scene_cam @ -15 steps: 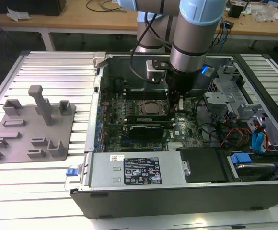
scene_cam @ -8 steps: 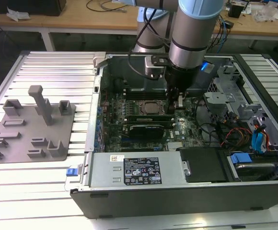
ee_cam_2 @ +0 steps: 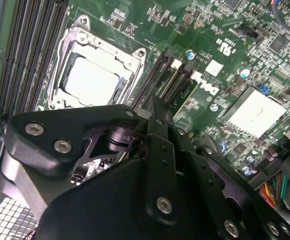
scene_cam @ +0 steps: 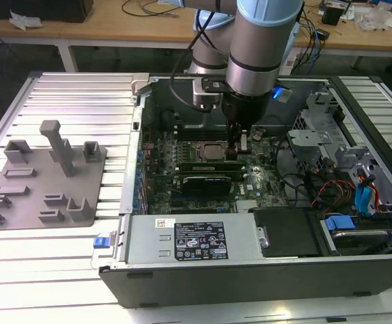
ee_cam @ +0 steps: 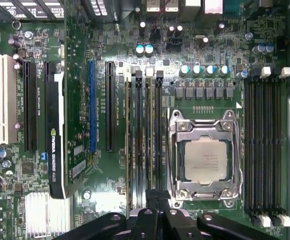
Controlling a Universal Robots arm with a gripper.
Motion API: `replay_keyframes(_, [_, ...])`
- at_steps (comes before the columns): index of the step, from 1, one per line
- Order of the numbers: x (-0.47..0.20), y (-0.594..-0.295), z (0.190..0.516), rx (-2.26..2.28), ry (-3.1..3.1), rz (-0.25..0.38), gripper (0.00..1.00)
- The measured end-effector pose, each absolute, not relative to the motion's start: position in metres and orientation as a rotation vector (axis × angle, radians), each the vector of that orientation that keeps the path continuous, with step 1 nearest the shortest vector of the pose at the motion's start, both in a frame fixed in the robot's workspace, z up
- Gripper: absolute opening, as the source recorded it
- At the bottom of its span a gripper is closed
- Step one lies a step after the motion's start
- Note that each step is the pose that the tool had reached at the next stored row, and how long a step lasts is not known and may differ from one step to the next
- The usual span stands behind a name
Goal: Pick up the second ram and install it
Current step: 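Press down the second ram until it locks into place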
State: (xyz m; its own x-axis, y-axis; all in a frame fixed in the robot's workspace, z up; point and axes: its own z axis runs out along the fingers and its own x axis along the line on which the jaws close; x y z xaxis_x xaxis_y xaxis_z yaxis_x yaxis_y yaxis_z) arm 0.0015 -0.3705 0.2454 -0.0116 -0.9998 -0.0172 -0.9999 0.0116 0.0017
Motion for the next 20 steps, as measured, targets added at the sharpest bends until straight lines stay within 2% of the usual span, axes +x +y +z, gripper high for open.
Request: replay_keyframes(20, [-0.052,-0.370,0.243,-2.198,2.223,0.014,0.08])
